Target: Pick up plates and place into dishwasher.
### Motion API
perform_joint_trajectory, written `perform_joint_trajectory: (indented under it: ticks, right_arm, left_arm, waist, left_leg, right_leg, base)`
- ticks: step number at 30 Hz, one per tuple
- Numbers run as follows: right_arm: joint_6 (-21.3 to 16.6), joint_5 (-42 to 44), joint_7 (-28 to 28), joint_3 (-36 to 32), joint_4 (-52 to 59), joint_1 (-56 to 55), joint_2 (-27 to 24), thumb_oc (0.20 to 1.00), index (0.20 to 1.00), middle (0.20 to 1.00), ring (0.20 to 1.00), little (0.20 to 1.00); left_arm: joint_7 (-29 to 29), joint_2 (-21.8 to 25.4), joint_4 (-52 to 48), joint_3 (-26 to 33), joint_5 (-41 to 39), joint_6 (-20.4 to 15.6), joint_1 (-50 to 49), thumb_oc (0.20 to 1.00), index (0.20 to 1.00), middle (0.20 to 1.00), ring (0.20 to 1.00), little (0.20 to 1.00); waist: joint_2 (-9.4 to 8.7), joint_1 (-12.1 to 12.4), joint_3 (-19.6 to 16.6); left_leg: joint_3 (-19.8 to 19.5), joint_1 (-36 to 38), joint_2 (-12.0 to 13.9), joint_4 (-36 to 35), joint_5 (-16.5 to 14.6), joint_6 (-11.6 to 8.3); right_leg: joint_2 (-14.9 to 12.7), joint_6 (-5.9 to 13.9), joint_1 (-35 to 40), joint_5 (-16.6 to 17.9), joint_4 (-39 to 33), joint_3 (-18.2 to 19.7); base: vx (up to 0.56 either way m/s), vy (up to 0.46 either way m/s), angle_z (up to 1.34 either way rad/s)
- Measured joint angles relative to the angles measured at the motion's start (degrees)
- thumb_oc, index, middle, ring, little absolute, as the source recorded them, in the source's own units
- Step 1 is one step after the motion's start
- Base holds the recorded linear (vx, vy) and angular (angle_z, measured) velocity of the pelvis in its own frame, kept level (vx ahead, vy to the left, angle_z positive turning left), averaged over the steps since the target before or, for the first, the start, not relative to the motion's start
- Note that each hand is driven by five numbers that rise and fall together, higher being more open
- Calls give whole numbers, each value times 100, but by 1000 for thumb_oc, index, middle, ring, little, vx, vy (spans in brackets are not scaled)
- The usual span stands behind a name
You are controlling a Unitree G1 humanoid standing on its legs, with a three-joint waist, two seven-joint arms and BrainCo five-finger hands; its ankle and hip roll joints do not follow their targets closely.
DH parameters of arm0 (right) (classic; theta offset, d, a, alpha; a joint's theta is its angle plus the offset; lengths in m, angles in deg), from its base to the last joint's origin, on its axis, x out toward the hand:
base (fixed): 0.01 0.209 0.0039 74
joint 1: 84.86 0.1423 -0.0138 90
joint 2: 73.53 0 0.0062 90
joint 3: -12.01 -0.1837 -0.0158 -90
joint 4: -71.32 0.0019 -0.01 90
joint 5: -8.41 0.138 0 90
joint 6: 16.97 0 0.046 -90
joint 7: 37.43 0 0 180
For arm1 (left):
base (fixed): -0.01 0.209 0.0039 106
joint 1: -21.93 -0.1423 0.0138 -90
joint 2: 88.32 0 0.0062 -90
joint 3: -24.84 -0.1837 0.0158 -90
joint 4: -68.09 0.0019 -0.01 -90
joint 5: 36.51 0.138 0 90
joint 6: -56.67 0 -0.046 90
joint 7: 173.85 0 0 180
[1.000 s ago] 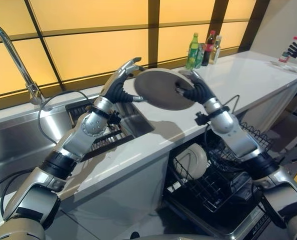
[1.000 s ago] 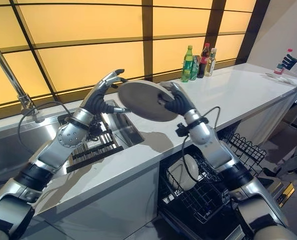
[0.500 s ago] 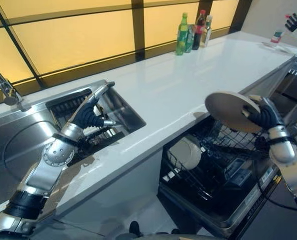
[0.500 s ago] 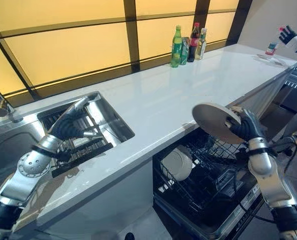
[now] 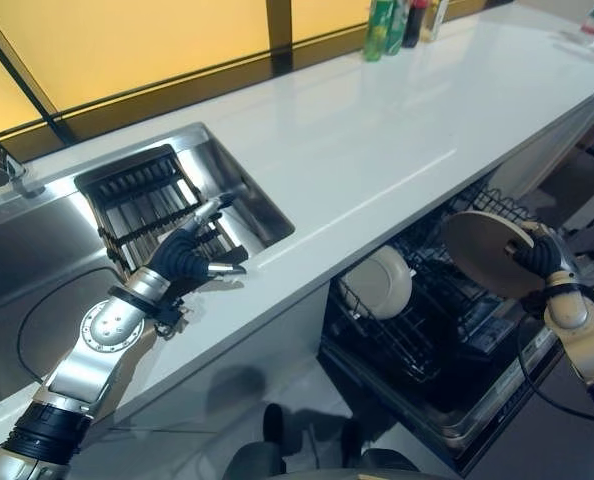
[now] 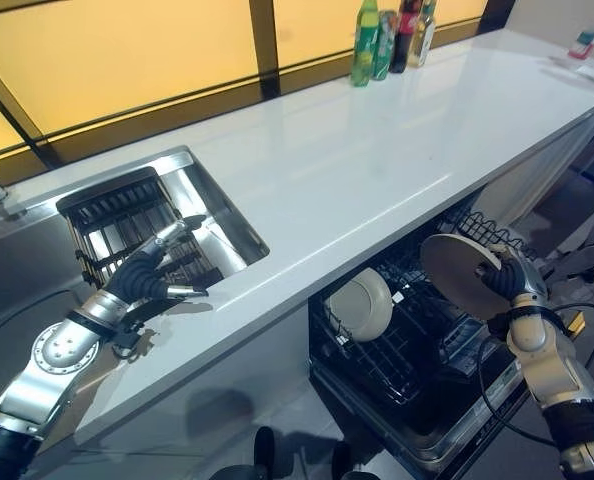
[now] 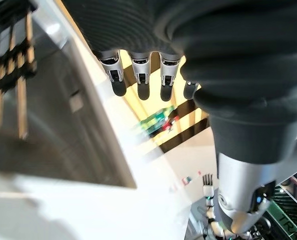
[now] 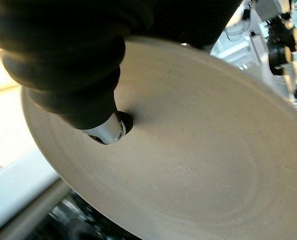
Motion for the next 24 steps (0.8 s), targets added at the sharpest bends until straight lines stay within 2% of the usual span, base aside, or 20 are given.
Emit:
perform_joint_trajectory:
  ticks: [3, 5, 7, 14, 24]
  right_arm:
    - [135, 150, 51, 404, -759, 694, -47, 200, 200, 200, 200, 200]
    - [159, 264, 71, 618, -1186, 1024, -64, 200, 200, 200, 200, 200]
    - [172, 355, 59, 667, -1442, 1266, -62, 200, 200, 200, 200, 200]
    - [185, 413, -115, 894, -2311, 1907, -22, 200, 200, 200, 200, 200]
    - [108, 1213, -1084, 1071, -3306, 2402, 312, 200, 200, 200, 200, 200]
  left_arm:
    - [-107, 30, -6, -33, -55, -11, 157, 1000, 1000, 1000, 1000, 1000]
    - [-172, 42, -11, -115, -58, -11, 357, 1000, 1000, 1000, 1000, 1000]
    - [-248, 74, -15, -142, -91, -12, 568, 1000, 1000, 1000, 1000, 1000]
    - [-406, 176, -18, -217, -297, -52, 813, 1000, 1000, 1000, 1000, 1000]
    - [-455, 287, -18, -345, -440, -73, 1255, 1000, 1000, 1000, 1000, 1000]
  waist:
    - [64, 22, 173]
    - [108, 153, 224]
    - [154, 286, 316]
    - [234, 448, 403]
    - [395, 526, 696]
  left_leg:
    - [-91, -125, -4, 13, 44, -3]
    - [-143, -179, -11, 27, 54, 5]
    - [-159, -212, -14, 34, 68, 6]
    - [-303, -394, -53, 34, 106, -3]
    - [-334, -522, -58, 35, 147, 2]
  right_leg:
    - [8, -34, -93, 27, 18, -87]
    - [6, -43, -121, 32, 24, -144]
    - [6, -43, -137, 32, 27, -180]
    - [-18, -30, -257, 21, 27, -320]
    - [-17, -39, -365, 41, 29, -363]
  base:
    - [-86, -32, 16]
    - [-80, -26, 13]
    - [-84, -23, 9]
    - [-79, -12, 10]
    - [-66, -4, 3]
